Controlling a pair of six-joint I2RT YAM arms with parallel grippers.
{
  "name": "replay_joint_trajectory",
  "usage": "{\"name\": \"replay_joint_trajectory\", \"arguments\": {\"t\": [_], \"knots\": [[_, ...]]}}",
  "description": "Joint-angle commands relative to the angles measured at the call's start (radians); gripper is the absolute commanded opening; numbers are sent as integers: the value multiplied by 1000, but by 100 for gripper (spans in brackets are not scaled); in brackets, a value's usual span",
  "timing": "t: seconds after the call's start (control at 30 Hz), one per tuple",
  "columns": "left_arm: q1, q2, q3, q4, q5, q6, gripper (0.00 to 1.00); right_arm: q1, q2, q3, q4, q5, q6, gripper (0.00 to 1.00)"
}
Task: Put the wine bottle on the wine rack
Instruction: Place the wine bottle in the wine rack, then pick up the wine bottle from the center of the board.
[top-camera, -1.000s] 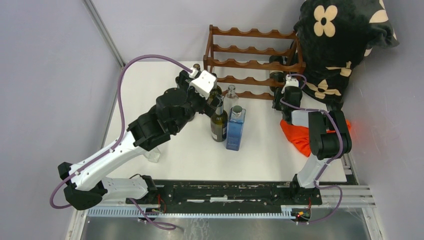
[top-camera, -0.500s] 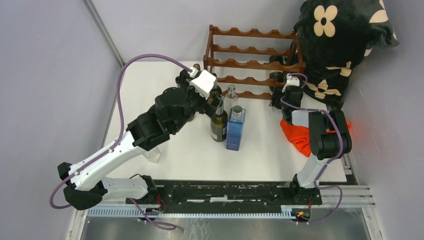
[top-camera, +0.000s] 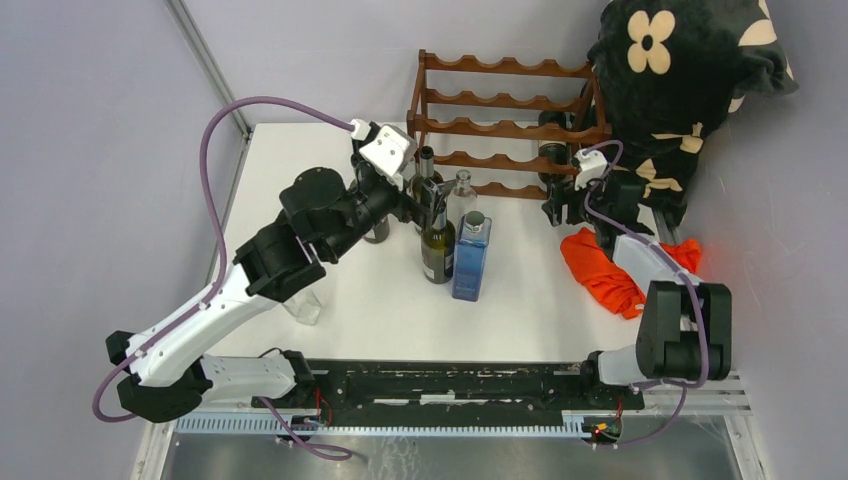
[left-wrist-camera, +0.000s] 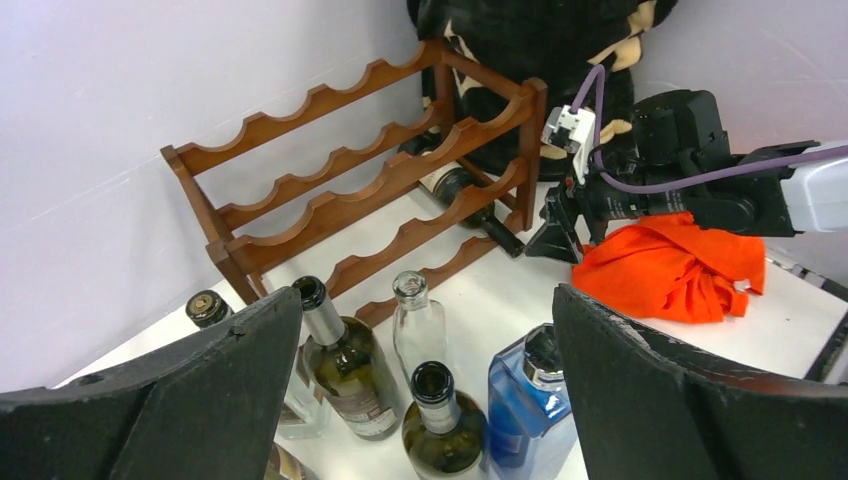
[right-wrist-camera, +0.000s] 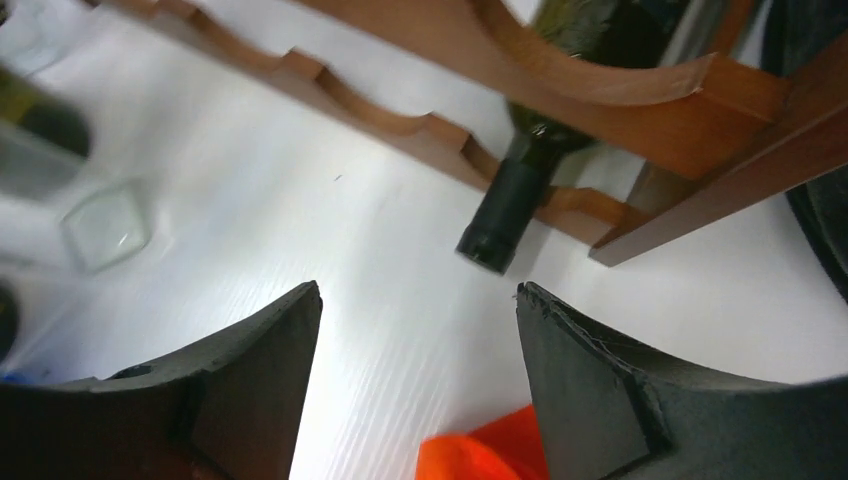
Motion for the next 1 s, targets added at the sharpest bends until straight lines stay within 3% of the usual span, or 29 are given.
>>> {"name": "replay_joint_trajectory", "arguments": {"t": [0.0,0.27,0.57,0.83,0.97], "knots": [[5,-64,-26,91,55,-74,100,-49,-145,-22,-195,-270,-204,78],[5,-86,-45,87,63,-112,100,-106,-328,7,-315,-400,-332,81],[6,12,77,-21,147,-213,100,-106,-265,191,-382,-648,-336,84],[6,73,121,-148,206,-394,100,-107,-358,104,-402,-650,-357,87],[5,107,135,-157,174,-540,93,-107,-381,97,-473,-613,-349,90]]}}
